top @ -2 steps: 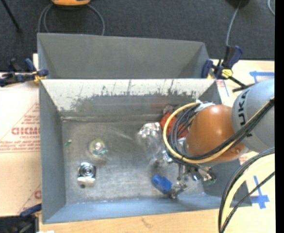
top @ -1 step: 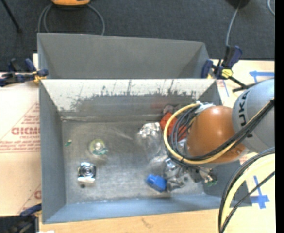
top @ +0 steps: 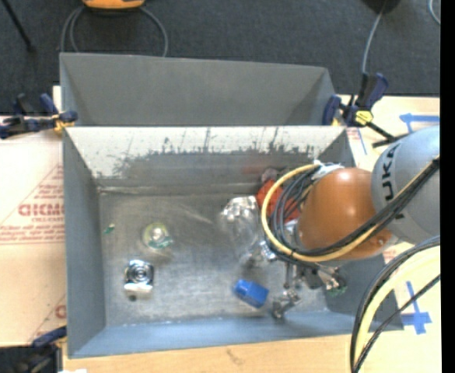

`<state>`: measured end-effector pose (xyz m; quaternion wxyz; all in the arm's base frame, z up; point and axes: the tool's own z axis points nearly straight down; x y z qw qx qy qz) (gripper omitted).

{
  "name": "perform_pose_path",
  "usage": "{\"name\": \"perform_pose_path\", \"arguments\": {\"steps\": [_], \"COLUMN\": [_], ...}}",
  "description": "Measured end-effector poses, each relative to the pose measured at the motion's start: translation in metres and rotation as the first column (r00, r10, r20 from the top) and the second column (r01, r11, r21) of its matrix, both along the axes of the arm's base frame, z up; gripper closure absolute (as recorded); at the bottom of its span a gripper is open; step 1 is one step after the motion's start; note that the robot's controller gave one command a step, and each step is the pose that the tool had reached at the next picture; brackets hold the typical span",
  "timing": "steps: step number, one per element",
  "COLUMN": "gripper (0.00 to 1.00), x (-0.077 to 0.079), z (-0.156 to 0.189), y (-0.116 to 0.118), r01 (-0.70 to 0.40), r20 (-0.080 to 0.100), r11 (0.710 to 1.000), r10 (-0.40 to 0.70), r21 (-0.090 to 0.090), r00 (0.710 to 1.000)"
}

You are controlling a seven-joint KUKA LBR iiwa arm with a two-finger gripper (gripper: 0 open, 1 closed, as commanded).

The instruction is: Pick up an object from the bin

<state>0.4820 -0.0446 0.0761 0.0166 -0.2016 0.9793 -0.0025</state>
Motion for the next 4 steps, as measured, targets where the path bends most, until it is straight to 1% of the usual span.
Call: {"name": "perform_pose_path", "arguments": {"steps": [1,2,3,4], "gripper": [0.00,1.00,1.00,1.00], "x": [0.004,0.004,0.022,0.014], "z": [-0.001,0.000,0.149,0.148], "y": [0.037,0.037,0.043,0.032], "r01": [0.036,0.034,-0.109,-0.604], "r20": [-0.005,-0.005,-0.021,-0.029], "r11": [0.999,0.999,0.994,0.797], "r10": [-0.036,-0.034,0.109,0.604], "r21": [-0.004,-0.001,-0.004,-0.004], "r00": [0.999,0.999,0.994,0.797]}}
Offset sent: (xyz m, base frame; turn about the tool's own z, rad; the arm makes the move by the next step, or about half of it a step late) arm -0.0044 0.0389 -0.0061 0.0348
